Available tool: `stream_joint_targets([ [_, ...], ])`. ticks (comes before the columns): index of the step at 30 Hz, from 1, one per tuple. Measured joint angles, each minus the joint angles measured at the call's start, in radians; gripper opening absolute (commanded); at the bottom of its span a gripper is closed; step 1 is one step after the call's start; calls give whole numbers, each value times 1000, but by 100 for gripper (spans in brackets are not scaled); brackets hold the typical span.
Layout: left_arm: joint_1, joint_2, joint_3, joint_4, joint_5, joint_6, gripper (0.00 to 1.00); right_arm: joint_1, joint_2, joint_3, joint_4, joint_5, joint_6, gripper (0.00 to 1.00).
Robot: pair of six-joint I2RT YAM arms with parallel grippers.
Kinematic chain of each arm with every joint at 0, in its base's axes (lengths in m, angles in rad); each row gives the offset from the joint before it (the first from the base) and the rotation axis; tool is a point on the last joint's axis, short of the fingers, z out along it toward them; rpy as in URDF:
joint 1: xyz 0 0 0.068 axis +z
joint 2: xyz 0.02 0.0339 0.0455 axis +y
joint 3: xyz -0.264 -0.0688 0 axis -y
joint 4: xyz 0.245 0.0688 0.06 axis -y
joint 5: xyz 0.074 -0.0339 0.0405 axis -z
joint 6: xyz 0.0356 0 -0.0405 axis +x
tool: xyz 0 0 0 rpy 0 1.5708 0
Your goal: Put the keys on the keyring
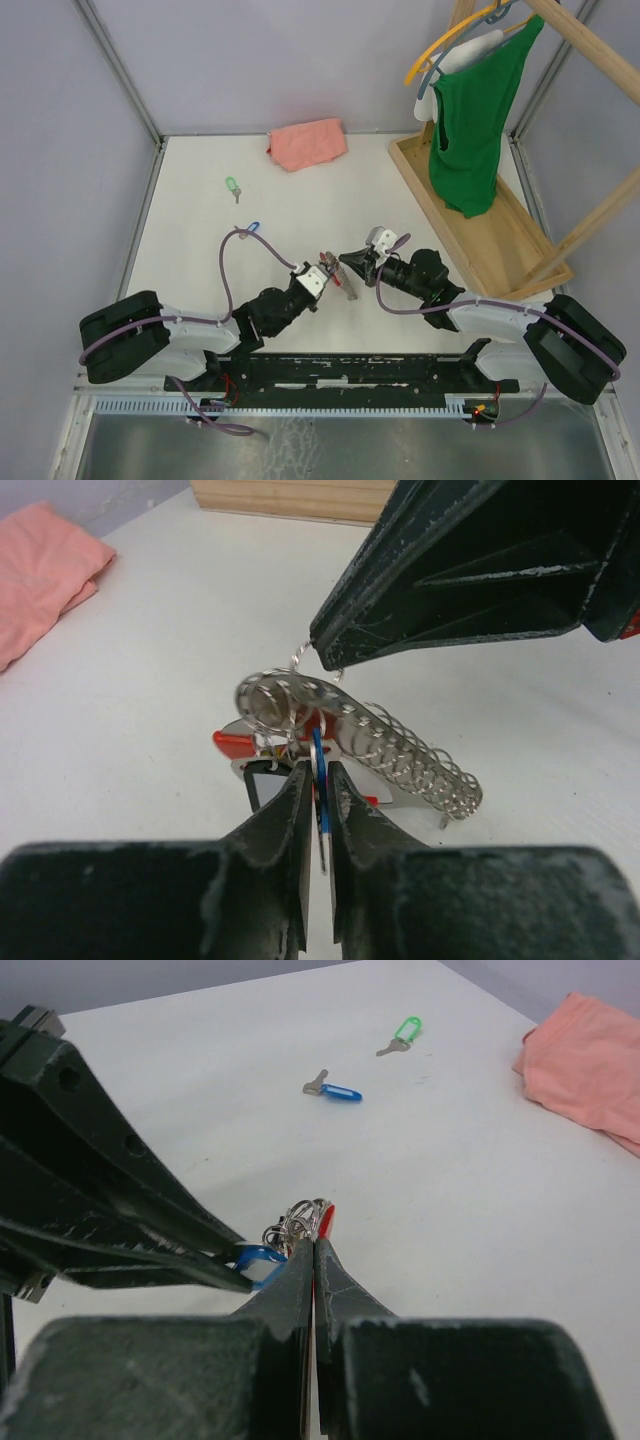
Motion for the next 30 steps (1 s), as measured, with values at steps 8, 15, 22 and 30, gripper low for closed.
stream_joint_targets([
  [8,-13,-61,-75,18,66,-1,48,-11,-16,-6,58,45,-39,1],
  [15,79,-246,-107,9,213,14,51,-21,-78,-8,26,11,-125,1],
  [22,306,-282,-79,-20,542,18,51,-27,-112,-8,-64,-60,-208,1],
  [30,445,-199,8,-19,861,32,50,-29,-116,-8,-133,-145,-247,1],
])
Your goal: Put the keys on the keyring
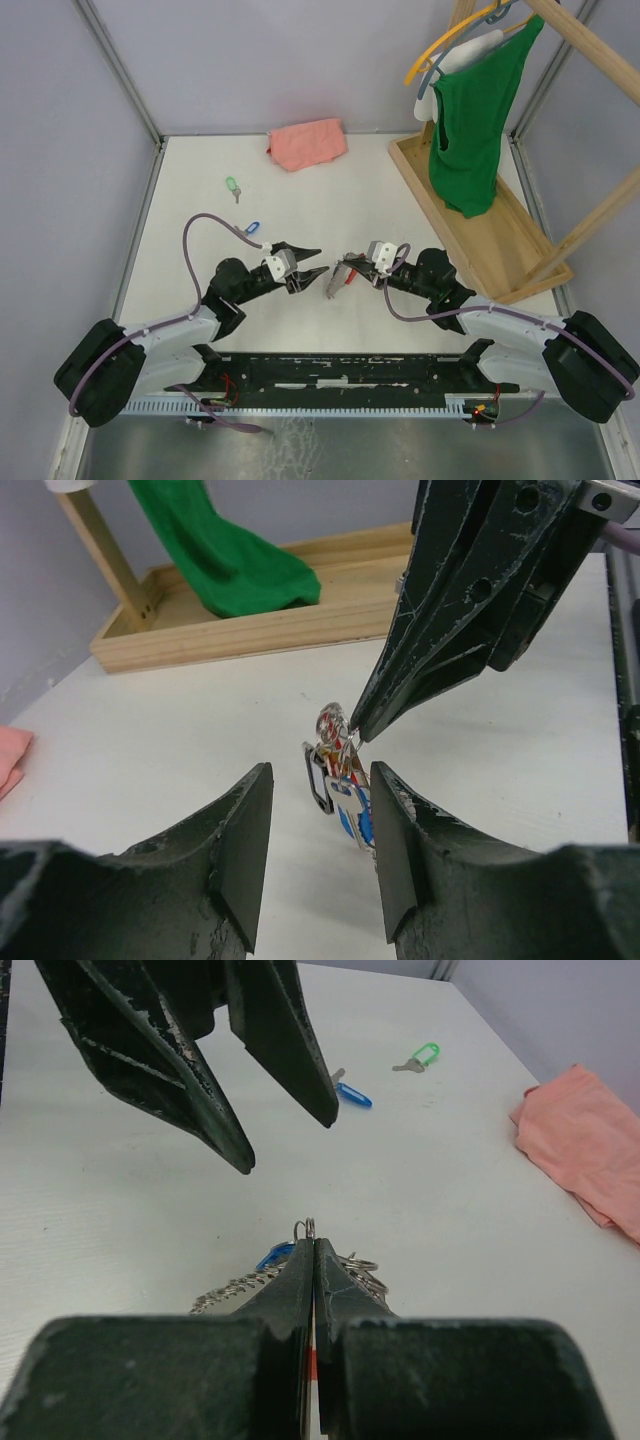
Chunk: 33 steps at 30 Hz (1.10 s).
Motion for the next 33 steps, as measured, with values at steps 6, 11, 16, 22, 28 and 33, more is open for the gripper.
stream_joint_targets([
  [6,41,76,64,-2,183,8,47,0,-10,0,-13,-40,-11,1],
  [11,47,107,79,-8,258,9,43,0,-16,0,-16,-53,-15,0],
  [16,60,128,80,-21,283,10,42,0,-18,0,-23,-68,-14,1],
  [22,70,168,96,-25,312,10,37,0,-18,1,-28,-78,-14,1],
  [28,71,198,124,-34,348,10,32,0,-19,6,-28,-92,-6,1],
  [33,71,219,137,-53,365,10,28,0,-19,7,-28,-94,1,1],
])
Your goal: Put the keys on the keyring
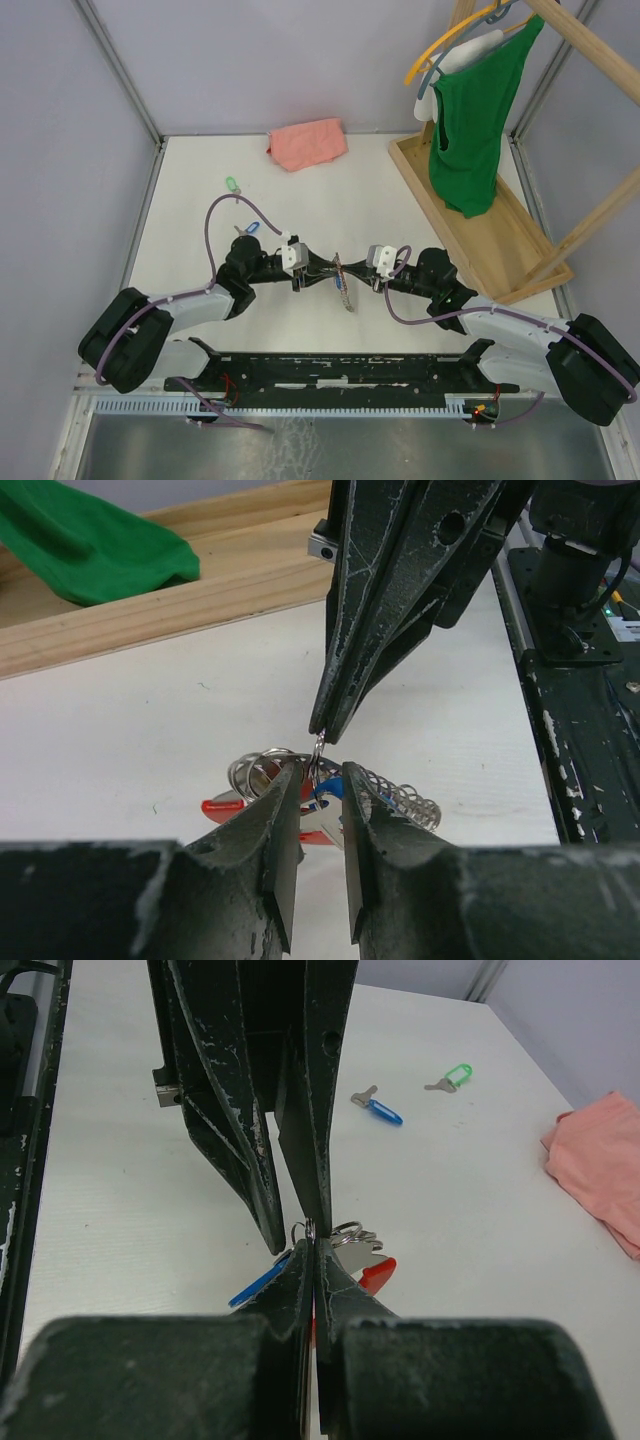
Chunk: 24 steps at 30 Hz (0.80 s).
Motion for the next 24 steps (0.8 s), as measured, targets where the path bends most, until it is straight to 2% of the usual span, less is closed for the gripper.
stream_joint_targets([
  [6,0,10,2,-16,18,0,19,0,0,1,0,-1,4,1],
  [10,0,16,9,-28,23,1,4,0,0,2,-4,-8,8,0],
  [12,2,16,16,-41,24,9,3,0,0,5,-14,-11,8,2],
  [15,3,12,35,-100,26,33,3,0,0,18,-50,-12,6,10],
  [18,3,-11,57,-187,21,58,3,-2,0,47,-120,-15,-9,19],
  [24,1,-85,100,-370,-4,113,3,-2,-6,126,-291,-23,-61,30],
])
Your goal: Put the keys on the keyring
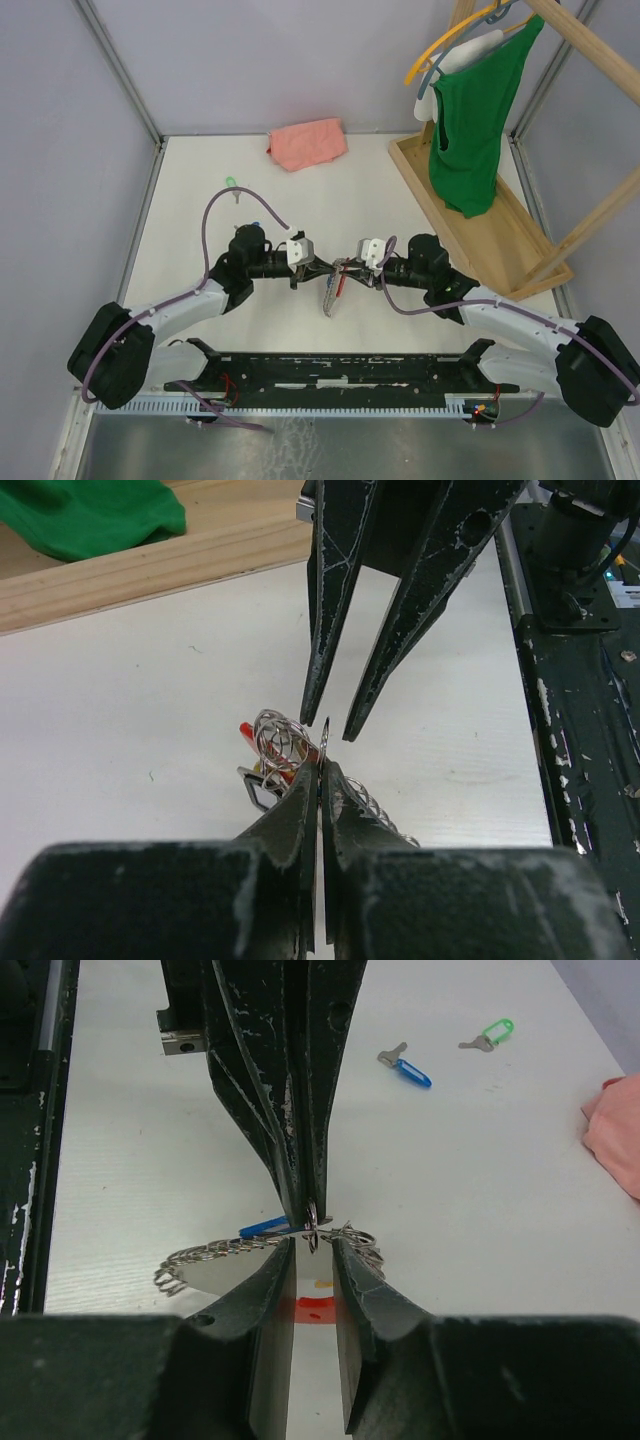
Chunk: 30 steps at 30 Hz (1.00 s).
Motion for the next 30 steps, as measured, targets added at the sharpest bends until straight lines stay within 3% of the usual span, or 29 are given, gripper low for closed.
stream_joint_targets([
  [10,-55,-18,111,-287,-105,98,3,0,32,111,-192,-34,-70,31],
  [19,-111,-21,170,-432,-190,155,3,0,70,148,-275,-66,-101,26],
  [23,-120,-31,172,-465,-203,162,3,0,80,159,-300,-71,-113,18],
  [26,-128,-36,176,-478,-212,169,4,0,81,161,-306,-75,-117,7],
  [27,-131,-37,176,-480,-217,170,7,0,81,161,-308,-78,-117,2],
  [30,-133,-39,176,-484,-223,170,19,0,81,161,-310,-80,-119,1],
])
